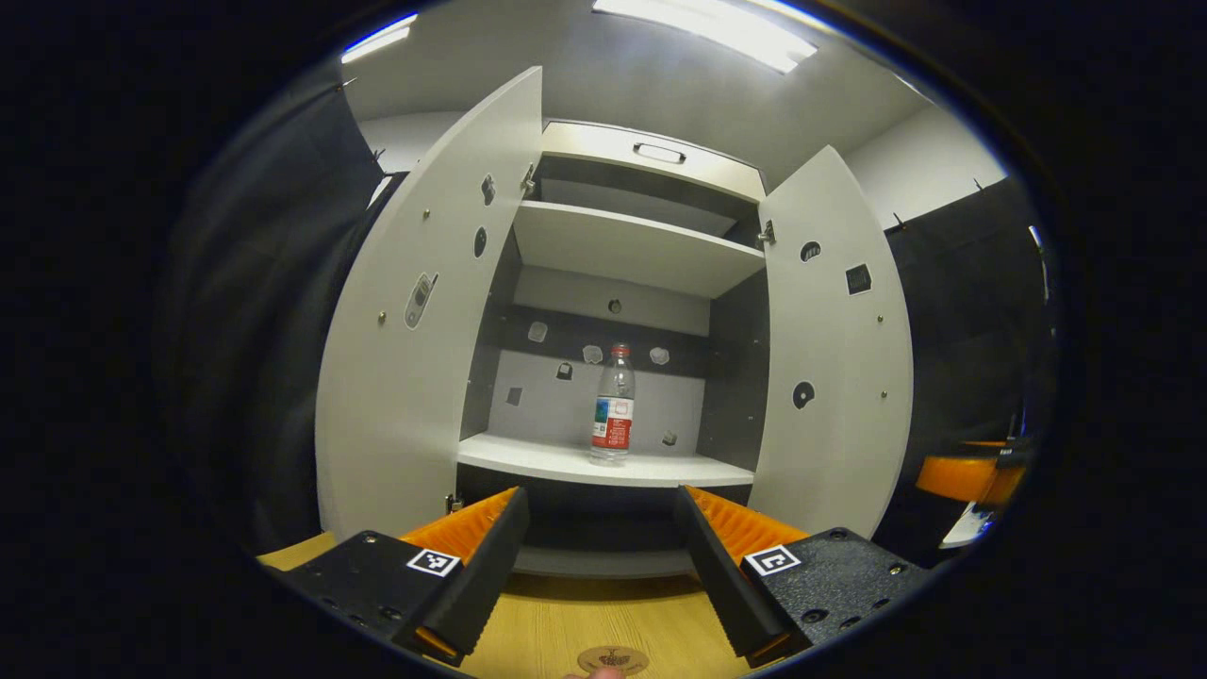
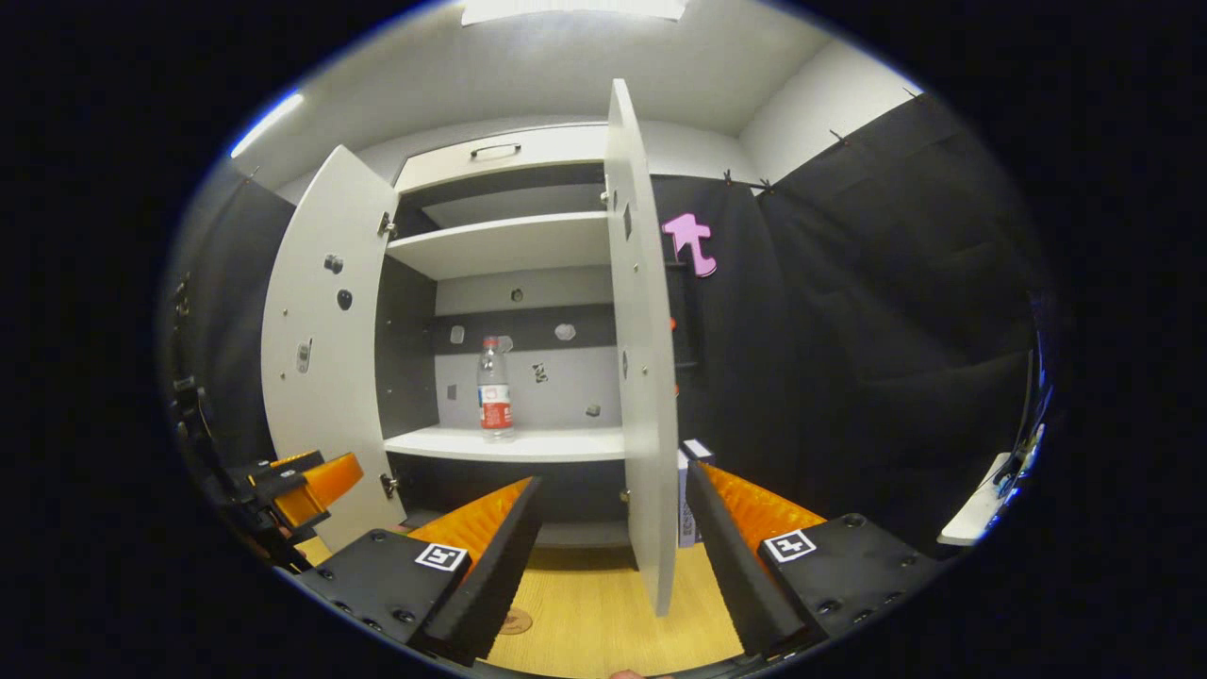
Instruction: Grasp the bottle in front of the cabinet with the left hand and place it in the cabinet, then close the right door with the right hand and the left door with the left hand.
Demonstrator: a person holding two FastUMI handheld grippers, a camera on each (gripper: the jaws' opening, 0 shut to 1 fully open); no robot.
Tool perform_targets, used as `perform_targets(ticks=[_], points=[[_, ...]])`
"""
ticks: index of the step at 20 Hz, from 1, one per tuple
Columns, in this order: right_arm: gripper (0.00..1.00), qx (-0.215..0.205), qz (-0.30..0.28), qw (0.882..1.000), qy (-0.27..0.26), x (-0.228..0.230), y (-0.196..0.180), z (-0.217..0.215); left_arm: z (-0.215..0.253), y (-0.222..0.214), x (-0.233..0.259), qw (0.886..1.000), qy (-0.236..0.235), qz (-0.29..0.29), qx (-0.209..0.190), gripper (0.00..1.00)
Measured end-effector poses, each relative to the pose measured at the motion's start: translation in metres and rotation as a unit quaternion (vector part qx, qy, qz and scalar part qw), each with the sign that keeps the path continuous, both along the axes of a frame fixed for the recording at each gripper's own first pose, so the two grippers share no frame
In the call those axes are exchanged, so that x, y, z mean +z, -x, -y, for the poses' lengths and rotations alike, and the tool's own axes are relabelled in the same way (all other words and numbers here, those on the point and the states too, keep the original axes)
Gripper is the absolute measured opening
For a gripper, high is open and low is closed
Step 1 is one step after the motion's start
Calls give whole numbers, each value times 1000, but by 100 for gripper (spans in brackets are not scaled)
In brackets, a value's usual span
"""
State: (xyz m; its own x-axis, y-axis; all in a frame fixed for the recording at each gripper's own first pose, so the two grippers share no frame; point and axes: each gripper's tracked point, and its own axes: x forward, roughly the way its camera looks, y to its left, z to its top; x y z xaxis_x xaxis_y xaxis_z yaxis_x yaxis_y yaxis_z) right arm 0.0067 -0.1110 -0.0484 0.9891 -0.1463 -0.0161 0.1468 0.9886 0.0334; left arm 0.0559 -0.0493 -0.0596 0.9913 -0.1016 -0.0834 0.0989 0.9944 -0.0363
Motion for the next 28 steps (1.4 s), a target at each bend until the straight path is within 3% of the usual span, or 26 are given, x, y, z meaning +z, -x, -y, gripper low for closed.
perform_targets(ticks=[6,12,18,22,23,24,28], points=[[98,-90,55,994,29,85,-14,98,-21,11,6,1000,3,0,19,94],[98,-106,44,993,36,104,-67,146,-43,31,12,999,-3,7,38,94],[98,-91,19,995,28,85,-111,146,-53,35,4,999,-16,1,48,94],[87,-88,30,995,42,90,-112,143,-58,34,0,999,-20,3,49,94],[87,-82,30,995,39,88,-111,140,-58,34,0,999,-18,4,48,94],[95,-73,32,996,35,89,-112,136,-57,32,1,999,-15,5,46,94],[95,-14,26,999,20,85,-118,93,-49,24,6,999,3,13,39,94]])
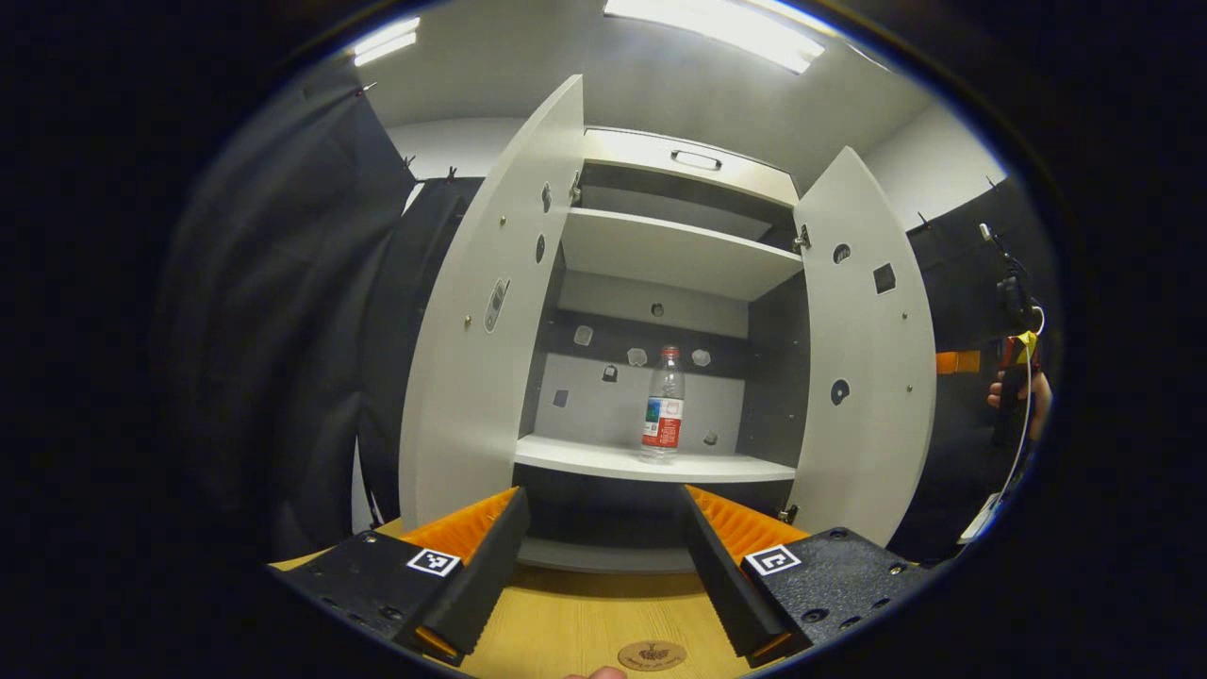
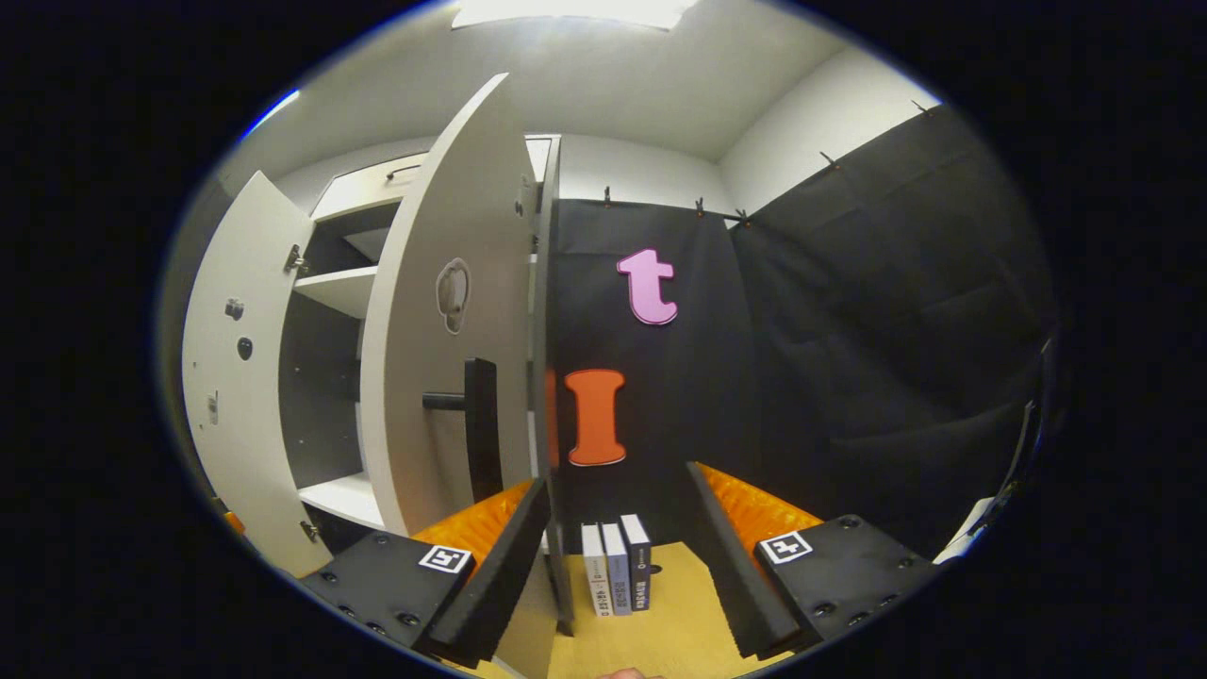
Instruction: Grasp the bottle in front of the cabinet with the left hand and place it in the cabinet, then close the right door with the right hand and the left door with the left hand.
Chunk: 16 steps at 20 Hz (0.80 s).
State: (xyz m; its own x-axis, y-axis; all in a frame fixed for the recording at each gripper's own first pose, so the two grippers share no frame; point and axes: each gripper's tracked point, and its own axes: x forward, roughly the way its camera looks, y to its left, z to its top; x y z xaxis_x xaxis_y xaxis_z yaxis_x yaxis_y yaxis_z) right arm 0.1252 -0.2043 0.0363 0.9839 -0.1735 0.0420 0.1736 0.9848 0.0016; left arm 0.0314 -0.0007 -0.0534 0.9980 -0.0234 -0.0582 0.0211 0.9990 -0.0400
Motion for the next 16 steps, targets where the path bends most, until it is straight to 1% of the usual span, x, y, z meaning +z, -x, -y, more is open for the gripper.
perform_targets(ticks=[3,6,10,13,16], points=[[95,28,-1,1000,12,1,-8,-36,3,-1,1,1000,0,2,-4,94],[95,52,1,998,17,-2,-17,-68,-6,1,2,1000,-3,0,6,94],[95,79,3,997,4,-7,-32,-98,-24,8,7,1000,-9,6,30,94],[97,115,-8,993,-19,-15,-43,-127,-37,13,10,999,-13,10,45,94],[97,127,-19,991,-24,-23,-54,-136,-48,17,11,998,-19,11,58,94]])
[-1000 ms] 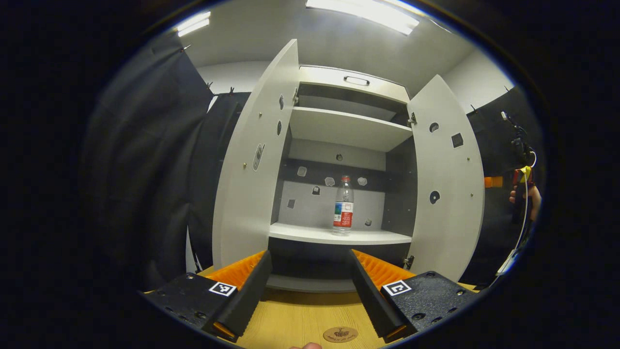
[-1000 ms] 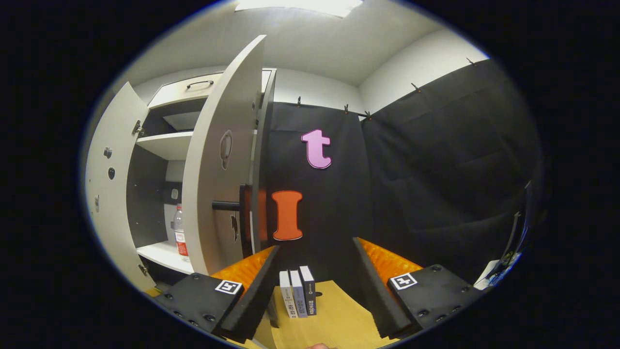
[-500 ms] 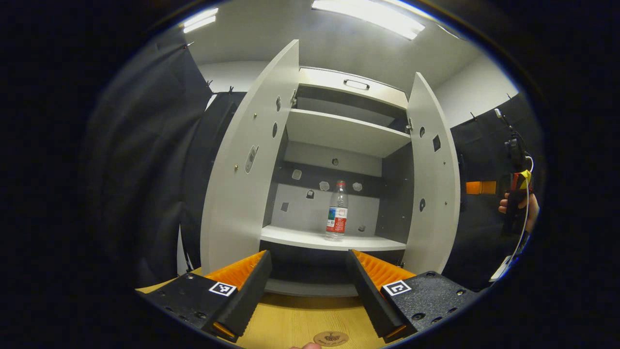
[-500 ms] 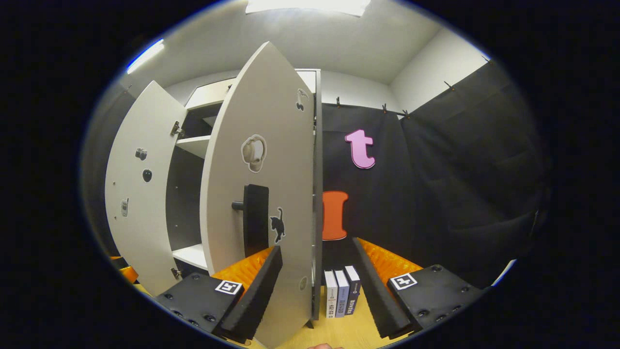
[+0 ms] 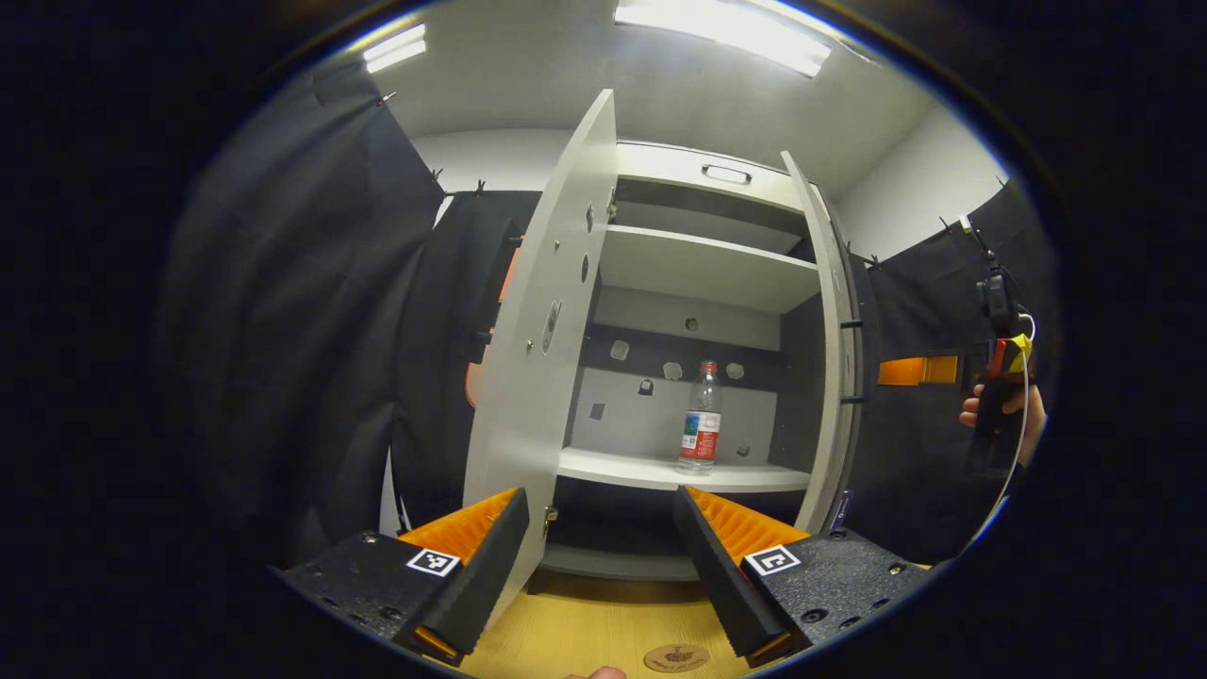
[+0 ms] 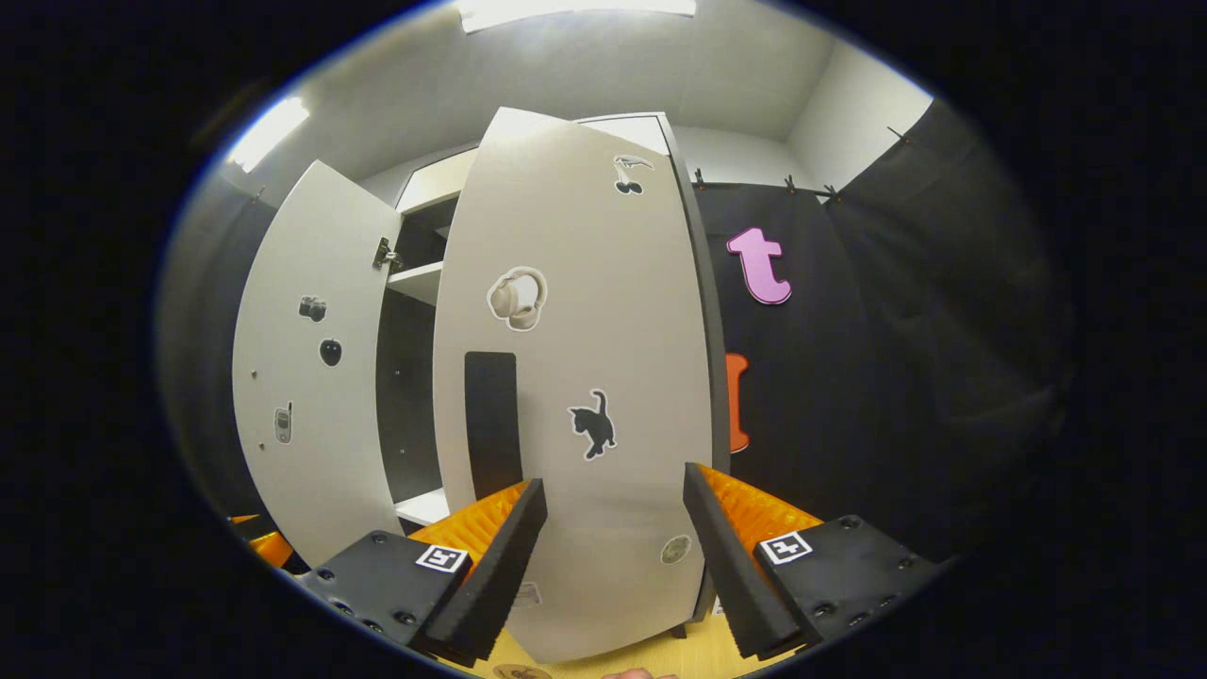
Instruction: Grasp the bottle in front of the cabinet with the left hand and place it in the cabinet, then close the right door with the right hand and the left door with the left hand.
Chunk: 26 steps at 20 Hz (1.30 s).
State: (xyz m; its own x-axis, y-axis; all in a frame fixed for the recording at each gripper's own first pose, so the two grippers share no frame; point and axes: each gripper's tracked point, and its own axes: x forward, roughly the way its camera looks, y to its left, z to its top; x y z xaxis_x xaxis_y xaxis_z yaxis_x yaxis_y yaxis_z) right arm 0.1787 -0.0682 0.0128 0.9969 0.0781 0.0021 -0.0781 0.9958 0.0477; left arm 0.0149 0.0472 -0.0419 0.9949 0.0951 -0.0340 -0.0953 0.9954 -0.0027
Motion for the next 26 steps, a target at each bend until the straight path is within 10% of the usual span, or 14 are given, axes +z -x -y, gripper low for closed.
perform_targets(ticks=[26], points=[[95,30,-19,999,-1,-19,-60,-63,-128,55,31,983,-16,24,184,94]])
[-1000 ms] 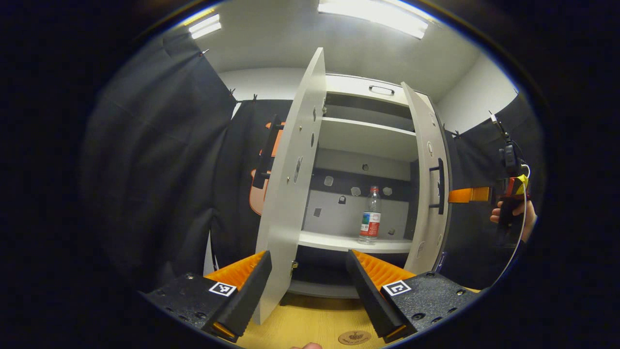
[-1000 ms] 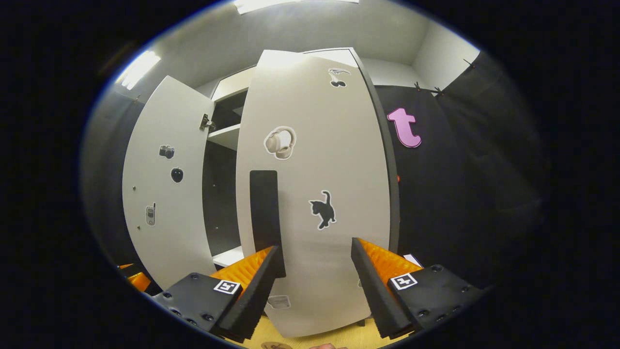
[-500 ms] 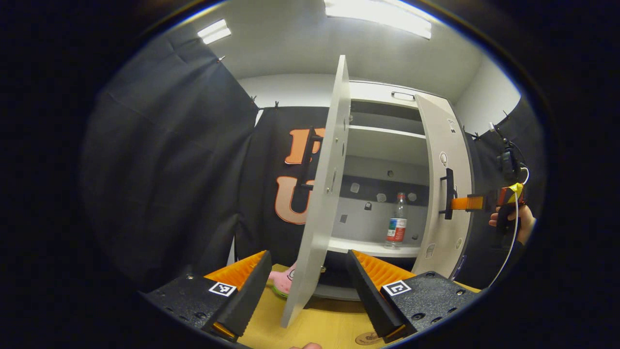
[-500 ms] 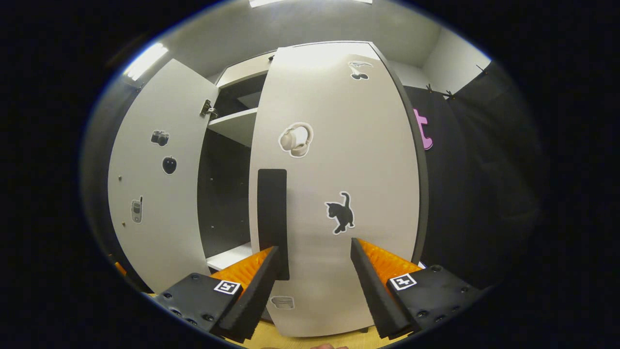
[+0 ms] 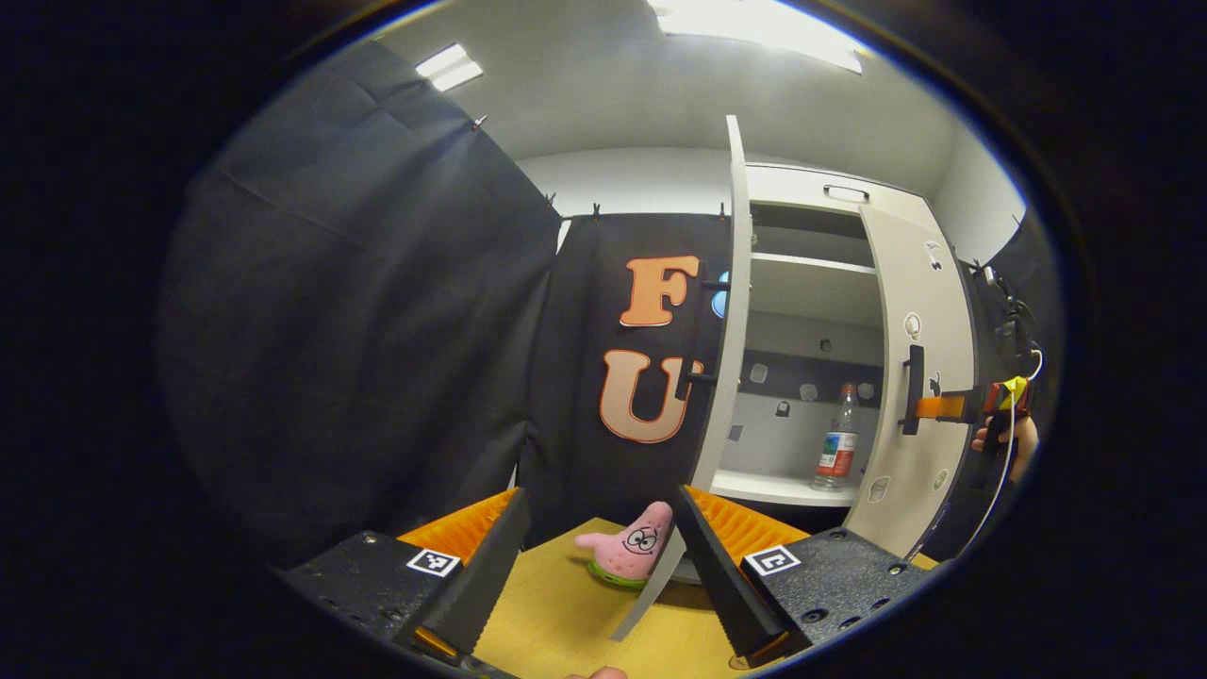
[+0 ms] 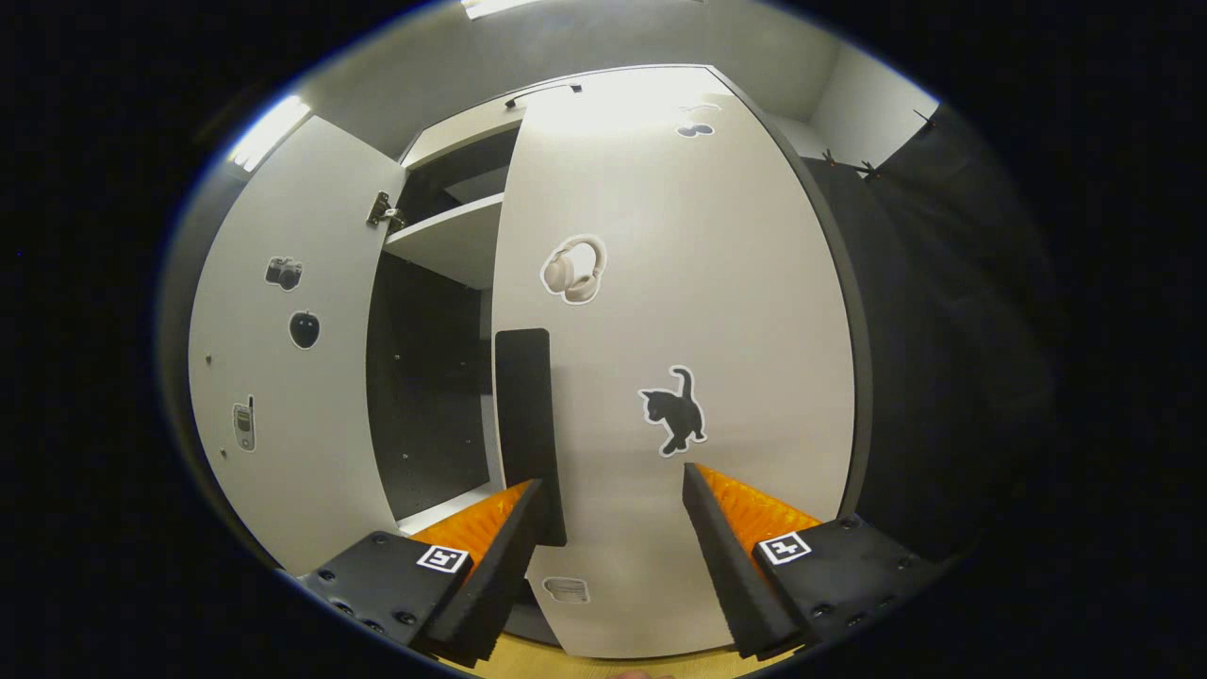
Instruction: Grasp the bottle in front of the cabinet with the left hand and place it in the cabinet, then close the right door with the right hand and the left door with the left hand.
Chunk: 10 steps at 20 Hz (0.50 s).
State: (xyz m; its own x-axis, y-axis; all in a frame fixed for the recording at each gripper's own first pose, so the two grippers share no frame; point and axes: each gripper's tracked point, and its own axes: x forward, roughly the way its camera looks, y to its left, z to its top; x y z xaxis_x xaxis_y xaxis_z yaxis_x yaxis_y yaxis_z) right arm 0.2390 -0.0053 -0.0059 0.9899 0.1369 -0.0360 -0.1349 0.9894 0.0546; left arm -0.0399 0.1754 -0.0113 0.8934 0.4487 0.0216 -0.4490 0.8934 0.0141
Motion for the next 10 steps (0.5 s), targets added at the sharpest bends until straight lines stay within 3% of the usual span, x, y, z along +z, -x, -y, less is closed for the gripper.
perform_targets(ticks=[5,10], points=[[95,-12,-2,1000,10,3,8,8,-15,-14,17,1000,16,15,6,94],[95,-5,4,1000,5,8,59,14,-41,-53,61,998,12,53,-5,94]])
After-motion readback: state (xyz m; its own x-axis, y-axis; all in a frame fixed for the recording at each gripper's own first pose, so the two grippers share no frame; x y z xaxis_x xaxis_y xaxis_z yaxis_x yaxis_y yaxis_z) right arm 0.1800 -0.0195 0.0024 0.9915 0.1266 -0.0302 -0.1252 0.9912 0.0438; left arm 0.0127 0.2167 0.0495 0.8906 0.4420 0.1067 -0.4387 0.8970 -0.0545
